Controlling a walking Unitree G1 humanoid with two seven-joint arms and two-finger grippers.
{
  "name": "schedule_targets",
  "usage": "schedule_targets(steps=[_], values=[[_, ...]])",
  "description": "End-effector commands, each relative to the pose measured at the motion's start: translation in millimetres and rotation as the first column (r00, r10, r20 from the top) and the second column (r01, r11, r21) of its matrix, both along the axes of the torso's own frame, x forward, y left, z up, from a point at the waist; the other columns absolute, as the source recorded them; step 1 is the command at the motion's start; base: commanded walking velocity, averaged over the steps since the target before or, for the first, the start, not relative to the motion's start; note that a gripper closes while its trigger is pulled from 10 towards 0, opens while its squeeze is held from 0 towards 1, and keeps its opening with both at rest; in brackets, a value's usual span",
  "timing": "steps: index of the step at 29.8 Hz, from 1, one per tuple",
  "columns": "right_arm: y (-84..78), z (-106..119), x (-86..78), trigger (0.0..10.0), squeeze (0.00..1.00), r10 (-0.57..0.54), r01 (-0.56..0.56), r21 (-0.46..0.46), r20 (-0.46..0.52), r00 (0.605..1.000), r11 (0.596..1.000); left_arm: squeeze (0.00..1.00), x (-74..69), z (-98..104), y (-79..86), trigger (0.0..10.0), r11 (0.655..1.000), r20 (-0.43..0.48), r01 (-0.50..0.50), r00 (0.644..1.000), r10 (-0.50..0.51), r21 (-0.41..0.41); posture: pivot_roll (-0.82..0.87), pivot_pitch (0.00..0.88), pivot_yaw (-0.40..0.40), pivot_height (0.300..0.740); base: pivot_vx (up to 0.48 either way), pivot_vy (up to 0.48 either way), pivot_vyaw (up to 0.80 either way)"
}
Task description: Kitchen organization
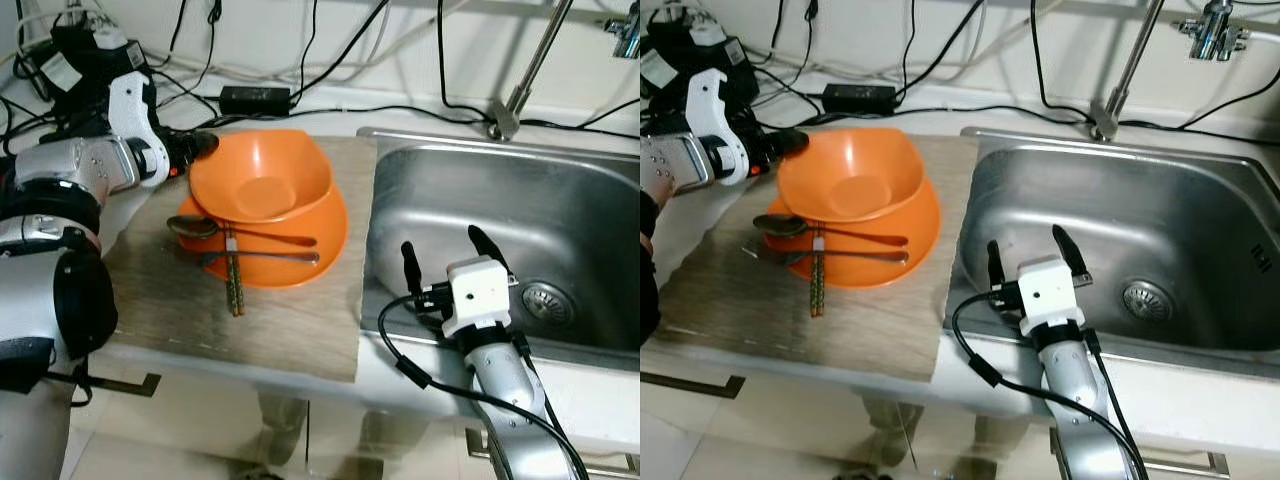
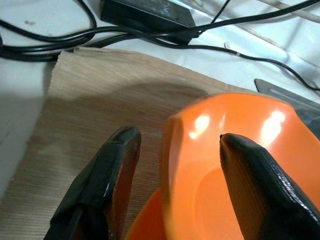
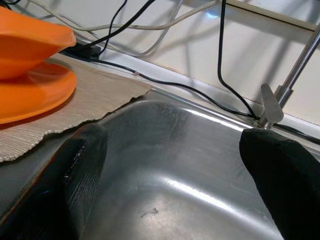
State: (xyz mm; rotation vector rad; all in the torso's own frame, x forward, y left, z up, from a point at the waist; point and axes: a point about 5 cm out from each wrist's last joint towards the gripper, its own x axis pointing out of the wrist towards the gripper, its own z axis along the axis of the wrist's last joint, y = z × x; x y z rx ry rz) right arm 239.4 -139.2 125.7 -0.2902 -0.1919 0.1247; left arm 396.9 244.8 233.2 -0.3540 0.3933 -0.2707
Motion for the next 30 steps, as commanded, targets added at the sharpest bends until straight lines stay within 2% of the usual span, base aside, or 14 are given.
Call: schedule_targets(steps=[1,6,10,13,22,30], values=[[-10.5,-21,-4.6,10.0,0.00,-0.026,0.023,-0.033,-0.109,0.994,0.999,0.00,-1.1,-6,2.6,10.0,0.999,-0.015,-0.028,0.999,0.028,-0.020,-0.07,0.005,0.016,0.740,0.000,0.000,0.00],[-15.9,-19,-5.4,10.0,0.00,-0.025,0.019,-0.056,-0.108,0.994,0.998,0.00,-1.9,-11,9.1,10.0,0.993,0.003,-0.086,0.996,0.087,-0.077,-0.09,0.000,-0.001,0.740,0.000,0.000,0.00],[-17.3,-16,-5.2,10.0,0.00,-0.023,0.016,-0.063,-0.104,0.994,0.998,0.00,-2.2,-17,8.9,10.0,0.991,0.000,-0.105,0.994,0.105,-0.083,-0.09,0.000,-0.006,0.740,0.000,0.000,0.00],[-18.6,-15,-4.7,10.0,0.00,-0.022,0.015,-0.068,-0.102,0.995,0.998,0.00,-1.9,-20,8.5,10.0,0.991,-0.001,-0.114,0.993,0.115,-0.066,-0.10,0.000,-0.007,0.740,0.000,0.000,0.00],[-13.9,-16,-6.7,10.0,0.00,-0.023,0.017,-0.059,-0.102,0.994,0.998,0.00,3.0,-18,-7.4,10.0,0.999,0.003,-0.040,0.999,0.040,0.034,-0.09,0.000,0.014,0.740,0.000,0.000,0.00],[-9.4,-19,-7.1,10.0,0.00,-0.023,0.018,-0.043,-0.108,0.994,0.999,0.00,6.3,-4,-10.4,10.0,0.998,0.039,-0.015,0.999,0.013,0.063,-0.07,0.000,0.025,0.740,0.000,0.000,0.00]])
